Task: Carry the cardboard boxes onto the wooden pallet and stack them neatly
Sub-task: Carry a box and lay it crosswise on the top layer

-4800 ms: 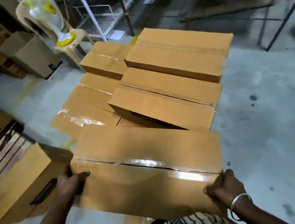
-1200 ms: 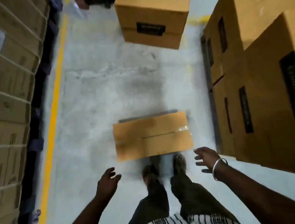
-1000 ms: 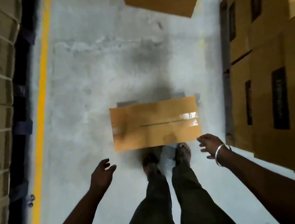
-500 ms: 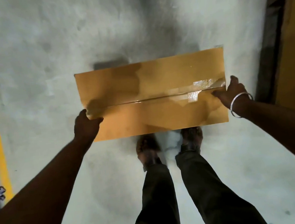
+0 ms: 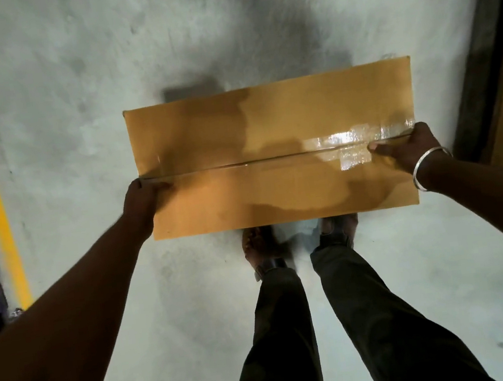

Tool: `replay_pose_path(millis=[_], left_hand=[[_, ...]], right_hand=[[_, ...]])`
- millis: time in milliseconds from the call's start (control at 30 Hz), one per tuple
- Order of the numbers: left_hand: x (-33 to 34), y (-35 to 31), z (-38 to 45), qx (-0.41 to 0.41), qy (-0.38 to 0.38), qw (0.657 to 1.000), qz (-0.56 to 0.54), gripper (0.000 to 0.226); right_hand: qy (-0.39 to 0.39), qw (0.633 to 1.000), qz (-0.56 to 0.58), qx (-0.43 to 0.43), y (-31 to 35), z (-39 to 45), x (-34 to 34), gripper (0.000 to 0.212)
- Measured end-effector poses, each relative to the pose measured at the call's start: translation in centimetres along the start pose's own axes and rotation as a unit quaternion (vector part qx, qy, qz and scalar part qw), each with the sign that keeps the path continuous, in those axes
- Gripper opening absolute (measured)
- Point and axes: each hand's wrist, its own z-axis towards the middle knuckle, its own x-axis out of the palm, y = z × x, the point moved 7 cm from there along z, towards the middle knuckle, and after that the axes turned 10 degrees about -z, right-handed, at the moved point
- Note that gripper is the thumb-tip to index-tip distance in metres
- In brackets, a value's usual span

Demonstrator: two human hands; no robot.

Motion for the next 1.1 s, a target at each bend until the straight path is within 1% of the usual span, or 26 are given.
replay_pose_path(millis=[67, 133, 233, 333, 367, 500, 600, 667, 733, 800, 867, 933, 1000, 1100], left_hand=[[-1.4, -0.5, -2.5, 0.001, -0.008, 1.0, -0.013, 0.054], [-3.3, -2.2, -6.3, 0.012, -0.018, 0.999, -0.032, 0.044], [-6.6, -5.5, -13.3, 0.031, -0.033, 0.998, -0.037, 0.031], [-10.7, -9.6, -21.8, 0.053, -0.039, 0.997, -0.041, 0.031], [-11.8, -11.2, -24.7, 0.071, -0.033, 0.996, -0.049, 0.032], [-15.3, -15.3, -34.3, 0.121, -0.003, 0.982, -0.142, 0.023], [-16.9, -18.0, -40.1, 0.169, 0.011, 0.97, -0.175, 0.013], [-17.9, -20.1, -43.2, 0.207, 0.007, 0.958, -0.196, 0.015], [-18.9, -22.3, -45.2, 0.242, 0.004, 0.947, -0.212, 0.021], [-19.4, -24.0, -46.1, 0.254, 0.014, 0.941, -0.222, 0.028], [-19.7, -25.7, -45.6, 0.259, 0.019, 0.941, -0.217, 0.04], [-19.5, -27.6, -45.0, 0.261, 0.016, 0.943, -0.206, 0.046], [-18.6, -29.6, -44.9, 0.267, 0.005, 0.944, -0.193, 0.048], [-16.5, -33.3, -45.9, 0.279, -0.003, 0.939, -0.203, 0.048]], right_hand=[[-0.015, 1.0, 0.02, -0.001, 0.1, -2.8, -2.0, 0.114], [-0.033, 0.999, 0.035, 0.0, 0.4, -6.7, -4.9, 0.112], [-0.058, 0.997, 0.052, -0.03, 2.8, -14.8, -10.5, 0.096], [-0.079, 0.992, 0.075, -0.057, 7.3, -25.9, -17.3, 0.077], [-0.087, 0.992, 0.064, -0.06, 8.3, -29.0, -19.4, 0.072], [-0.156, 0.986, 0.011, -0.061, 10.0, -39.1, -26.8, 0.073], [-0.198, 0.977, 0.014, -0.078, 11.1, -44.3, -30.9, 0.079], [-0.214, 0.972, 0.029, -0.094, 11.8, -47.3, -32.8, 0.081], [-0.23, 0.966, 0.048, -0.107, 12.1, -48.8, -34.1, 0.087], [-0.246, 0.96, 0.059, -0.122, 12.5, -50.1, -35.1, 0.093], [-0.26, 0.954, 0.071, -0.134, 13.1, -50.6, -36.1, 0.092], [-0.269, 0.949, 0.088, -0.139, 13.8, -50.5, -37.2, 0.092], [-0.271, 0.948, 0.094, -0.138, 14.5, -49.5, -38.6, 0.089], [-0.267, 0.95, 0.097, -0.132, 15.7, -47.0, -40.9, 0.08]])
